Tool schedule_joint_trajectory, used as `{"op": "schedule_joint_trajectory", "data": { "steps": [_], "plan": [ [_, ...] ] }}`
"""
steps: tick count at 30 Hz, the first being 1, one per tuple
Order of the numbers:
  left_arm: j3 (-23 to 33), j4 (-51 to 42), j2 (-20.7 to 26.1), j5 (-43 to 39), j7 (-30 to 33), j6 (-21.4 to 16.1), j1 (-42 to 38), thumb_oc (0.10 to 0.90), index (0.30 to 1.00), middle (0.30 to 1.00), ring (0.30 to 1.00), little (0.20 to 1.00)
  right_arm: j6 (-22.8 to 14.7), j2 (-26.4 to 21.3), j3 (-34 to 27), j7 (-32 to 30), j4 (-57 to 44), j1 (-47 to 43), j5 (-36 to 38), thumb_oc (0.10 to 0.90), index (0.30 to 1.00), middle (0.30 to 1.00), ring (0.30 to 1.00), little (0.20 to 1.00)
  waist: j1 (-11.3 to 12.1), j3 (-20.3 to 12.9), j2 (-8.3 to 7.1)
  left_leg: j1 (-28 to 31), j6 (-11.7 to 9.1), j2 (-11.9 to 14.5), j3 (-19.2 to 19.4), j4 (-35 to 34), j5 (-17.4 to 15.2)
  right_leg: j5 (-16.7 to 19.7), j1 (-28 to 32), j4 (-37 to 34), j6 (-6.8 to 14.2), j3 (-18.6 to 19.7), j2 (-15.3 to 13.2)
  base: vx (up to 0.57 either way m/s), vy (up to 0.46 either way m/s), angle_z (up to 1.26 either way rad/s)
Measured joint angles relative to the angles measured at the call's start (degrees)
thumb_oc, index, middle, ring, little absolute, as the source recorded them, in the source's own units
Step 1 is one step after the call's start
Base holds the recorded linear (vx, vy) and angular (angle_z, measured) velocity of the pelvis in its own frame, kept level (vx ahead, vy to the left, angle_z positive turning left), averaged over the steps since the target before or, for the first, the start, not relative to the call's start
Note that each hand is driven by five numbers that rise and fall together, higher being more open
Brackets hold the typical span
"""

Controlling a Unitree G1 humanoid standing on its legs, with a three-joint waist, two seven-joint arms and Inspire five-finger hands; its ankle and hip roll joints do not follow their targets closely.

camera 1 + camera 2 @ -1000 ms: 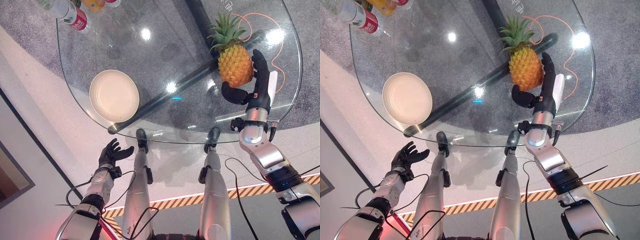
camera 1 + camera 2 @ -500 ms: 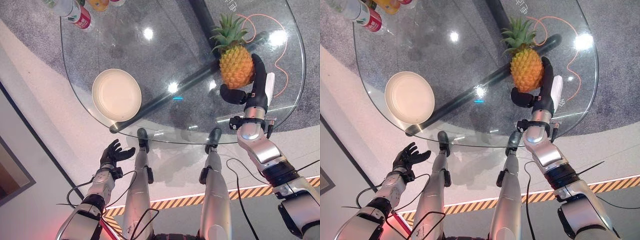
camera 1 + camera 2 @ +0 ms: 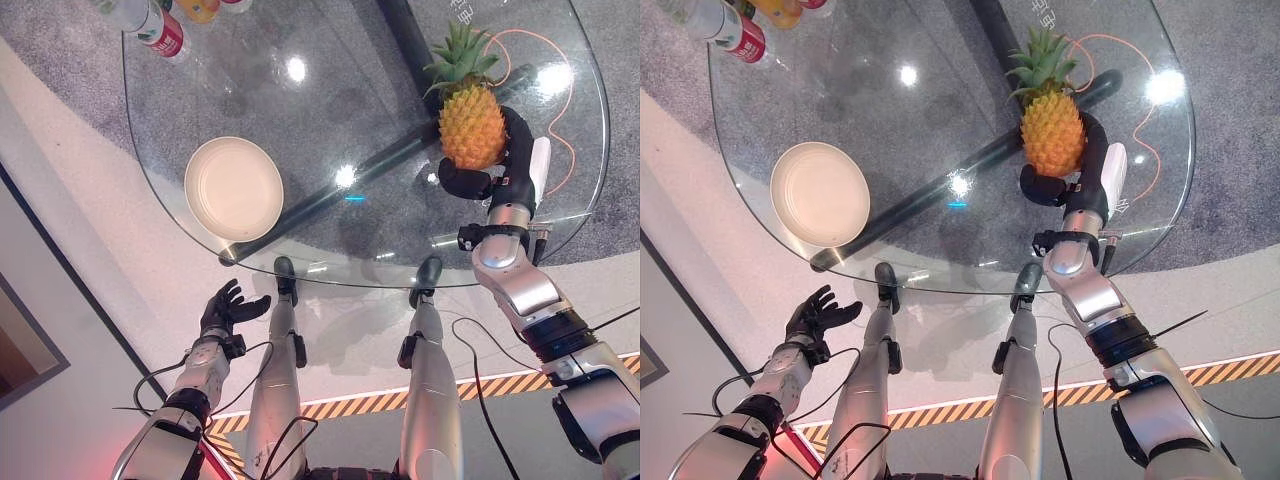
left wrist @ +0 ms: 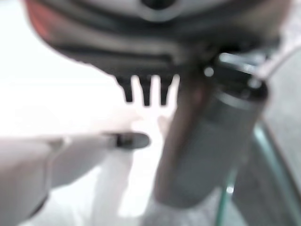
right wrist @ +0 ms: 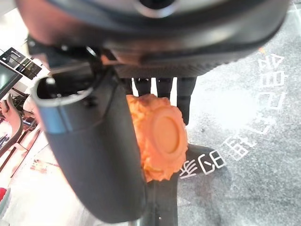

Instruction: Pick up the fruit to the plate

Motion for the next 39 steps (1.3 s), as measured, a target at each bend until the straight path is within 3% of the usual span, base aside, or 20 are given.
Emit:
{"op": "schedule_joint_trajectory", "data": {
  "steps": [12,21,25,31,39],
  "plan": [
    [0.56,-1.77,-0.16,-3.02,1.57,-1.11,0.0,0.8,0.9,0.9,0.9,0.9,0.07,-0.06,0.0,-0.09,0.24,-0.51,-0.51,0.1,0.3,0.3,0.3,0.2,0.21,0.02,0.57,-0.05,0.03,-0.08,-0.25,0.0,0.07,-0.01,0.16,0.04,0.01,-0.25,-0.1,0.0,0.0,0.0],
    [9.95,-4.21,-2.3,-17.84,5.13,-4.18,-0.07,0.8,0.9,0.9,0.9,0.9,-0.4,0.0,-0.27,-0.09,0.24,0.05,-0.67,0.1,0.3,0.3,0.3,0.2,0.42,0.03,0.76,-0.01,0.21,-0.42,-0.57,0.12,0.22,-0.07,0.46,0.33,0.08,-0.53,-0.46,0.0,0.002,0.02],
    [12.71,-6.28,-2.32,-22.8,8.91,-8.2,-0.5,0.8,0.9,0.9,0.9,0.9,-1.48,0.0,-0.24,0.12,0.24,0.92,-0.98,0.1,0.3,0.3,0.3,0.2,0.8,0.07,1.0,0.27,0.44,-0.82,-0.63,0.18,0.4,-0.51,0.47,1.5,0.58,-0.58,-0.96,0.0,0.002,0.05],
    [14.69,-15.37,-1.95,-22.65,15.36,-16.8,-2.71,0.8,0.9,0.9,0.9,0.9,-4.03,0.56,-0.21,0.97,-0.18,3.9,-3.7,0.1,0.3,0.3,0.3,0.2,2.14,0.07,1.01,0.21,0.63,-1.28,-1.36,0.17,0.66,-0.75,0.47,2.15,0.78,-0.78,-1.49,0.0,-0.035,0.05],
    [16.74,-18.37,-1.93,-25.62,17.48,-21.21,-5.36,0.8,0.9,0.9,0.9,0.9,-5.07,0.77,-0.07,1.62,-0.82,3.89,-7.53,0.1,0.3,0.3,0.3,0.2,1.63,0.08,1.0,0.01,0.66,-1.45,-1.29,-0.19,0.66,-0.88,0.21,2.05,0.94,-0.92,-1.66,0.0,0.016,0.0]
  ]
}}
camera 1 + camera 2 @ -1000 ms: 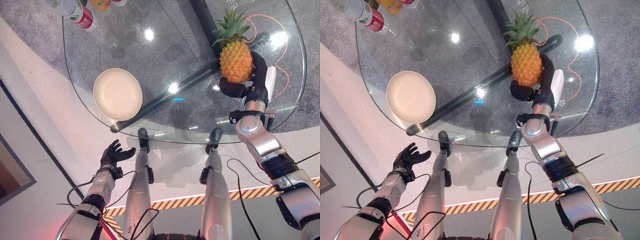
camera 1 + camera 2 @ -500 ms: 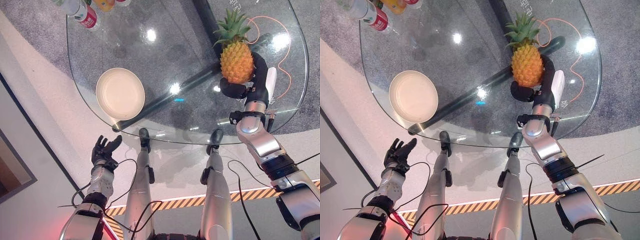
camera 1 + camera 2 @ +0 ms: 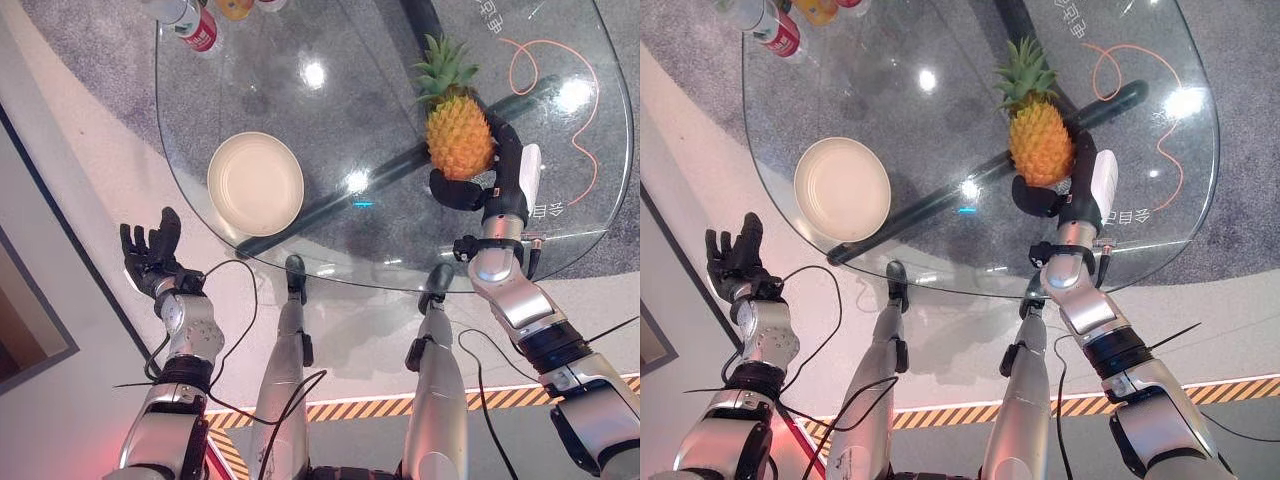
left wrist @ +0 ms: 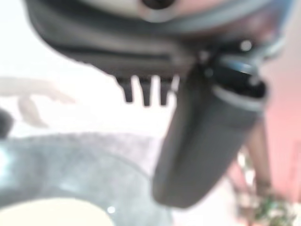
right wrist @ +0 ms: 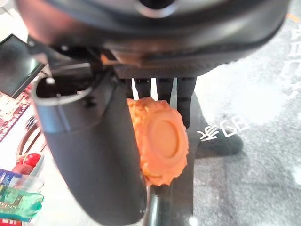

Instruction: Pick up the fruit to the plate

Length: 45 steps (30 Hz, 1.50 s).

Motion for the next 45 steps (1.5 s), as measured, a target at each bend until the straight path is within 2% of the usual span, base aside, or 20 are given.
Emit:
{"op": "schedule_joint_trajectory", "data": {
  "steps": [11,16,22,32,35,45],
  "plan": [
    [2.13,-11.04,0.13,-1.91,-0.39,-2.81,-0.18,0.8,0.9,0.9,0.9,0.9,-0.21,-0.01,0.17,3.18,-5.81,0.27,-6.55,0.1,0.3,0.3,0.3,0.2,0.09,0.04,-0.07,-0.11,-0.01,0.03,0.43,-0.56,0.0,-0.16,-0.42,-0.07,0.01,0.08,0.01,0.0,0.007,0.0],
    [2.05,-14.39,-0.11,-1.45,-4.04,-3.9,-0.22,0.8,0.9,0.9,0.9,0.9,-0.22,-0.05,0.15,4.16,-8.52,0.25,-9.34,0.1,0.3,0.3,0.3,0.2,-0.01,0.09,-0.15,-0.18,-0.02,0.1,0.55,-0.76,-0.01,-0.23,-0.62,-0.09,-0.03,0.09,0.08,0.0,0.0,0.0],
    [0.45,-20.99,-0.53,0.77,-8.48,-3.55,-0.48,0.8,0.9,0.9,0.9,0.9,-0.22,-0.05,0.16,6.75,-11.02,0.0,-14.79,0.1,0.3,0.3,0.3,0.2,0.05,0.25,-0.44,-0.19,-0.03,0.12,0.57,-0.91,-0.01,-0.31,-0.69,-0.09,-0.03,0.07,0.1,0.0,-0.005,0.0],
    [-5.8,-26.68,-0.51,0.46,-15.1,3.32,-2.24,0.8,0.9,0.9,0.9,0.9,-0.1,-0.74,0.22,9.52,-13.44,-0.48,-17.89,0.1,0.3,0.3,0.3,0.2,0.02,0.26,-0.42,-0.21,-0.03,0.07,0.58,-1.1,-0.02,-0.44,-0.75,-0.13,0.07,0.03,0.04,0.0,0.0,0.0],
    [-6.36,-26.77,-0.51,-1.97,-17.43,5.57,-2.63,0.8,0.9,0.9,0.9,0.9,-0.08,-0.8,0.54,11.32,-14.03,-1.37,-18.07,0.1,0.3,0.3,0.3,0.2,-0.05,0.27,-0.39,-0.21,-0.03,0.01,0.65,-1.23,-0.02,-0.47,-0.87,-0.13,0.1,0.06,-0.02,0.0,0.0,0.0],
    [-8.81,-29.07,-0.33,-6.82,-21.24,10.21,-2.43,0.8,0.9,0.9,0.9,0.9,0.16,-2.78,5.57,16.03,-17.66,-3.65,-18.97,0.1,0.3,0.3,0.3,0.2,0.18,0.36,-0.21,-0.21,0.05,-0.46,0.73,-1.43,-0.05,-0.62,-0.94,-0.12,0.29,0.05,-0.5,0.0,0.0,0.0]
  ]
}}
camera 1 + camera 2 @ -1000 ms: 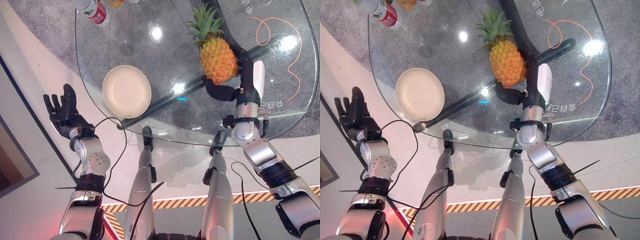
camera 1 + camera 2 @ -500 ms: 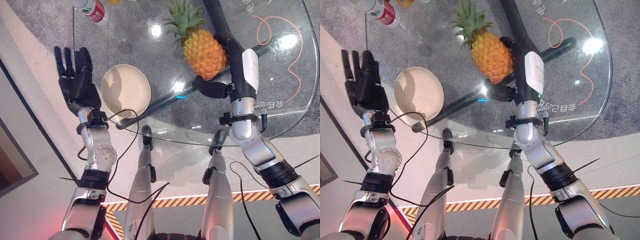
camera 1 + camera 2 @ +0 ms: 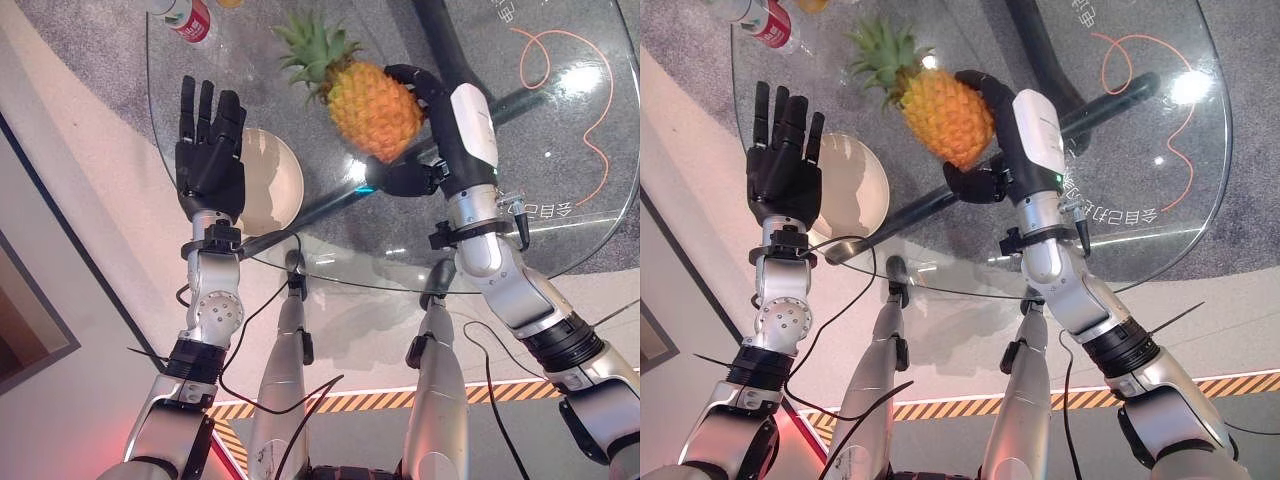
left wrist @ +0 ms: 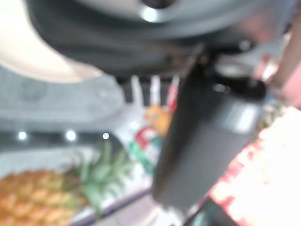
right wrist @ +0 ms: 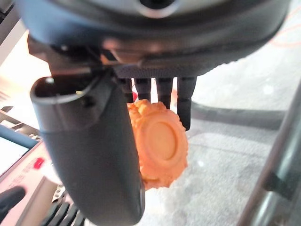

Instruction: Pick up the fruit to the plate

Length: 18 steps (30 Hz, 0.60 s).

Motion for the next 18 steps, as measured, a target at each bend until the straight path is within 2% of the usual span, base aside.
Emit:
{"op": "schedule_joint_trajectory", "data": {
  "steps": [6,18],
  "plan": [
    [-2.09,-1.52,0.55,-1.28,-0.16,1.73,-0.13,0.8,0.9,0.9,0.9,0.9,0.02,-0.05,1.56,1.65,-0.59,-1.6,0.05,0.1,0.3,0.3,0.3,0.2,-0.02,0.03,0.06,0.0,0.01,-0.06,0.0,0.0,0.01,0.0,0.0,0.0,0.0,0.01,-0.05,0.0,0.0,0.0],
    [-3.54,-2.77,2.21,-3.18,-0.06,3.72,-0.32,0.8,0.9,0.9,0.9,0.9,2.33,-2.26,5.6,4.15,-4.95,-5.11,0.6,0.1,0.3,0.3,0.3,0.2,0.1,0.15,0.34,0.01,0.06,-0.12,0.01,0.0,0.04,0.01,0.02,0.02,0.0,0.0,-0.13,0.0,0.0,0.0]
  ]
}}
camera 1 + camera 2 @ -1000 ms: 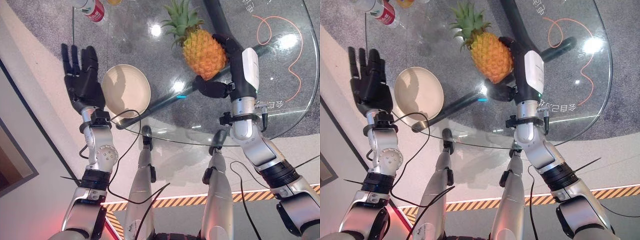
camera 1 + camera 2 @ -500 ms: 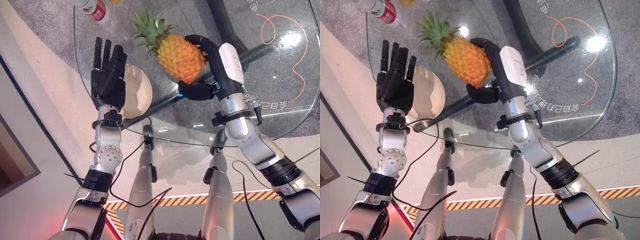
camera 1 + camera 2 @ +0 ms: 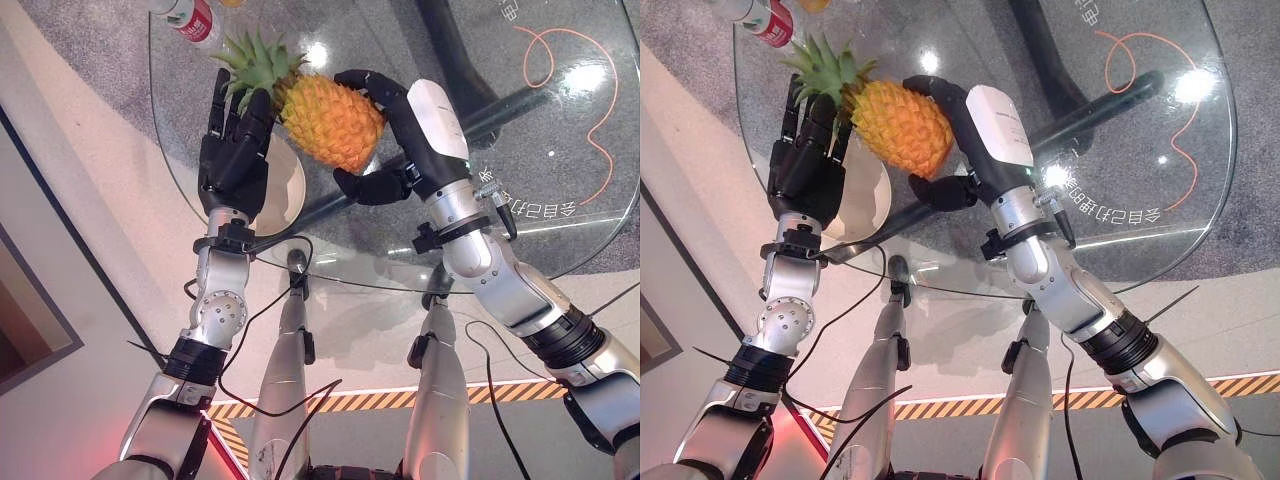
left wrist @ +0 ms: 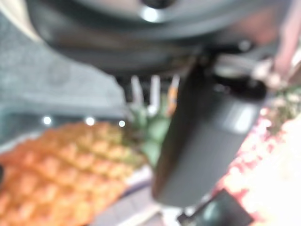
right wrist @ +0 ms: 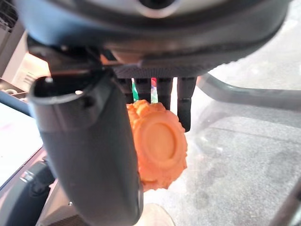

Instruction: Pick up the fruit to the plate

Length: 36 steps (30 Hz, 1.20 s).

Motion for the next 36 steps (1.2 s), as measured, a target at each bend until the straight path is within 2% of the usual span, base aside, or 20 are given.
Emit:
{"op": "schedule_joint_trajectory", "data": {
  "steps": [17,28,29,30,32,33,36],
  "plan": [
    [-0.84,-0.13,0.73,-3.91,0.08,0.37,0.14,0.8,0.9,0.9,0.9,0.9,1.36,-1.75,3.78,1.02,-1.43,-2.52,1.02,0.1,0.3,0.3,0.3,0.2,0.37,0.0,0.03,0.02,0.09,-0.11,-0.01,0.0,0.07,0.01,0.06,0.01,0.0,-0.03,-0.14,0.0,0.0,0.0],
    [-2.02,-0.2,0.83,-4.87,0.05,0.36,0.34,0.8,0.9,0.9,0.9,0.9,1.47,-2.25,3.94,0.98,-1.43,-2.59,1.15,0.1,0.3,0.3,0.3,0.2,0.56,0.0,0.04,0.06,0.12,-0.16,-0.05,0.0,0.1,0.01,0.18,0.01,0.0,-0.12,-0.19,0.0,0.0,0.0],
    [-2.03,-0.2,0.87,-4.87,0.03,0.36,0.34,0.693,0.808,0.808,0.808,0.793,1.47,-2.26,3.94,0.98,-1.43,-2.59,1.16,0.1,0.3,0.3,0.3,0.2,0.56,0.0,0.03,0.06,0.12,-0.15,-0.06,0.0,0.1,0.01,0.18,0.01,0.0,-0.12,-0.19,0.0,0.0,0.0],
    [-2.05,-0.2,0.93,-4.87,-0.01,0.36,0.34,0.501,0.644,0.644,0.644,0.601,1.48,-2.24,3.94,0.98,-1.43,-2.59,1.17,0.1,0.3,0.3,0.3,0.2,0.56,0.0,0.03,0.06,0.12,-0.16,-0.06,0.0,0.1,0.01,0.18,0.0,0.0,-0.13,-0.19,0.0,0.0,0.0],
    [-2.23,-0.2,1.24,-4.87,-0.01,0.36,0.34,0.41,0.566,0.566,0.566,0.51,1.47,-2.25,3.95,0.98,-1.44,-2.59,1.17,0.1,0.3,0.3,0.3,0.2,0.55,0.0,0.03,0.06,0.12,-0.16,-0.06,0.0,0.1,0.01,0.18,0.0,0.0,-0.13,-0.19,0.0,0.0,0.0],
    [-2.28,-0.2,1.48,-4.87,-0.01,0.36,0.34,0.1,0.3,0.3,0.3,0.2,1.47,-2.25,3.95,0.97,-1.54,-2.61,1.18,0.1,0.3,0.3,0.3,0.2,0.55,0.0,0.03,0.06,0.12,-0.16,-0.06,0.0,0.1,0.01,0.18,0.0,0.0,-0.13,-0.19,0.0,0.0,0.0],
    [-1.97,-0.19,2.42,-5.08,-0.01,0.11,0.51,0.1,0.3,0.3,0.3,0.2,1.46,-2.38,4.03,0.97,-2.78,-2.6,1.18,0.1,0.3,0.3,0.3,0.2,0.4,0.0,0.03,0.06,0.12,-0.16,-0.06,0.0,0.1,0.01,0.18,0.0,0.0,-0.14,-0.19,0.0,0.0,0.0]
  ]
}}
